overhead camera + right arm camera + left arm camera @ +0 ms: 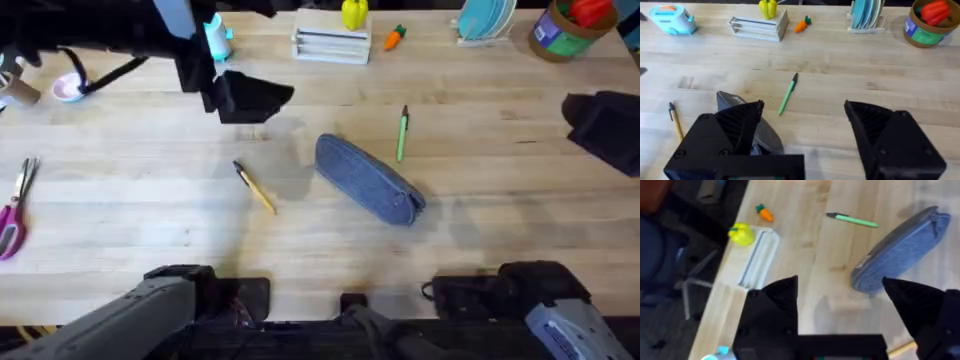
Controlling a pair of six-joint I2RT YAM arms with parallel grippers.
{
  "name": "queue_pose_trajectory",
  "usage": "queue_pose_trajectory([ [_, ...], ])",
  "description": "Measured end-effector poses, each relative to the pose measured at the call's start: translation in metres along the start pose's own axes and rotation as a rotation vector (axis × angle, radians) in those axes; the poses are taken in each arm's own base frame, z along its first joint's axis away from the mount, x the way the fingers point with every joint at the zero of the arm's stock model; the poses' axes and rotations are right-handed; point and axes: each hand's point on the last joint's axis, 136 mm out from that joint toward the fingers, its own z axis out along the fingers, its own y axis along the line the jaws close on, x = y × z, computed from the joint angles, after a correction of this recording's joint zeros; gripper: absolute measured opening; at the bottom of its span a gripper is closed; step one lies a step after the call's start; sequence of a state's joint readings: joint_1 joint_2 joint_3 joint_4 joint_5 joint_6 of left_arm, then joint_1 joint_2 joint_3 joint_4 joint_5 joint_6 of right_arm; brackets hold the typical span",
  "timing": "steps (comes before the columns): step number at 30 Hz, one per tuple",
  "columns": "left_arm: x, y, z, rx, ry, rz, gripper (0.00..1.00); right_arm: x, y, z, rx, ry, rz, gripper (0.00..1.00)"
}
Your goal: Unzip the bag, pick up the pens from the table one at a time and place them inside, then zip the bag closed.
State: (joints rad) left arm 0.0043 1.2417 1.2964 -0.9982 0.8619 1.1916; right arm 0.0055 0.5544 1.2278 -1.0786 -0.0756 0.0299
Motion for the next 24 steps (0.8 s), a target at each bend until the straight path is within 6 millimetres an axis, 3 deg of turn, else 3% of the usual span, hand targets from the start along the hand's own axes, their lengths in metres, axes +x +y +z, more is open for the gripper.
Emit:
queue_pose_trajectory([
  [9, 0.020, -0.041, 0.044, 0.291, -0.033, 0.068, 0.991, 0.000, 0.000, 0.000, 0.000, 0.000, 0.000, 0.998],
  [20, 0.060, -0.059, 0.101, 0.495, -0.034, 0.118, 0.991, 0.000, 0.000, 0.000, 0.000, 0.000, 0.000, 0.997],
  [21, 0.073, -0.062, 0.111, 0.528, -0.027, 0.094, 0.991, 0.000, 0.000, 0.000, 0.000, 0.000, 0.000, 0.997],
  [24, 0.085, -0.065, 0.119, 0.557, -0.020, 0.081, 0.993, 0.000, 0.000, 0.000, 0.000, 0.000, 0.000, 0.997],
])
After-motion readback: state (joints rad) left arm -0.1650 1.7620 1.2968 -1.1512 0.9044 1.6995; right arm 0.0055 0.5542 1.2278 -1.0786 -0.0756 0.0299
